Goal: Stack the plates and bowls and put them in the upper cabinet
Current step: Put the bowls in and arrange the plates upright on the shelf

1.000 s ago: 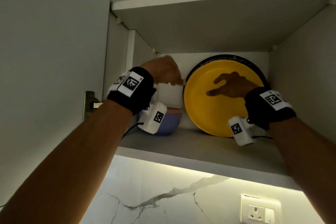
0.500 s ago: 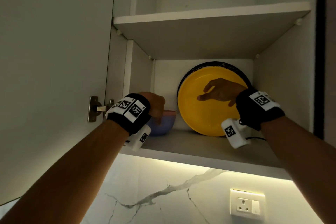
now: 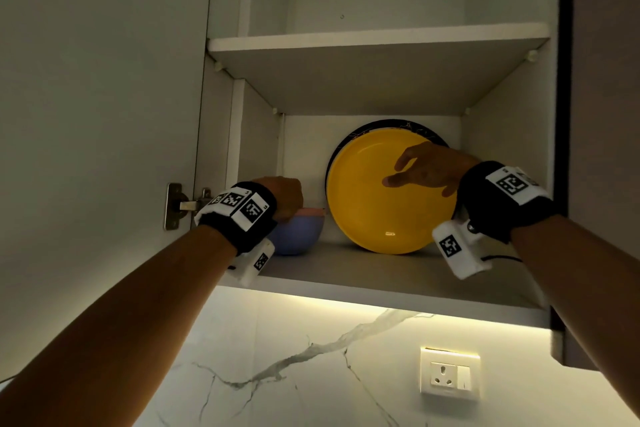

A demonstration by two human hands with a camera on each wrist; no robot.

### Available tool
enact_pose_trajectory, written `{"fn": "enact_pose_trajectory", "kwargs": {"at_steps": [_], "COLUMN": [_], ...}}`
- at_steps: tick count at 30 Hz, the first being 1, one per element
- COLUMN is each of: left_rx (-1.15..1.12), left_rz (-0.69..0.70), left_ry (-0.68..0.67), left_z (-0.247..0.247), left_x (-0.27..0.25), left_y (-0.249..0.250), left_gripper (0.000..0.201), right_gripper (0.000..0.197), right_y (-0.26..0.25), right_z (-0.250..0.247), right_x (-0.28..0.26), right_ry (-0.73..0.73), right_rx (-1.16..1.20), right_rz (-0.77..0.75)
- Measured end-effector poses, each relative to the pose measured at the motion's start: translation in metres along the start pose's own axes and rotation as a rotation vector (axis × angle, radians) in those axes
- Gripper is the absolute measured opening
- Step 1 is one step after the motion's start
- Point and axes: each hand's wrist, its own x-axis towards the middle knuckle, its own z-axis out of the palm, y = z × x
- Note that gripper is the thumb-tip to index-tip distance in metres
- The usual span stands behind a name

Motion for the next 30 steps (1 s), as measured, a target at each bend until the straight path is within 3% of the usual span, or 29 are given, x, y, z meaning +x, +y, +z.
{"fn": "enact_pose_trajectory", "kwargs": {"at_steps": [5,12,17,24,30], "left_rx": [-0.119,-0.32,-0.736,-1.406,-1.788], "left_rz": [0.074,0.174,0.092,0.024,-0.091], "left_ry": [0.03,0.038,0.038,-0.051,-0.215], "left_z": [-0.01,-0.023,-0.031,-0.025,-0.003], "left_x": [-0.008,-0.023,-0.032,-0.046,-0.05], "left_y": [-0.002,0.005,0.012,0.015,0.021], "left_gripper": [0.036,0.026,0.022,0.019,0.011], "right_gripper": [0.059,0.078,0.102,0.121,0.118], "right_y": [0.003,-0.013,-0.023,-0.02,-0.016], "right_z": [0.003,0.018,0.026,0.038,0.04], "right_x": [-0.007,-0.024,-0.038,-0.044,-0.042], "right_ry": [-0.045,-0.234,-0.29,-0.18,-0.16], "right_rx": [0.015,0.025,0.084,0.126,0.251], "right_rz": [0.045,0.001,-0.051,-0.114,-0.108]}}
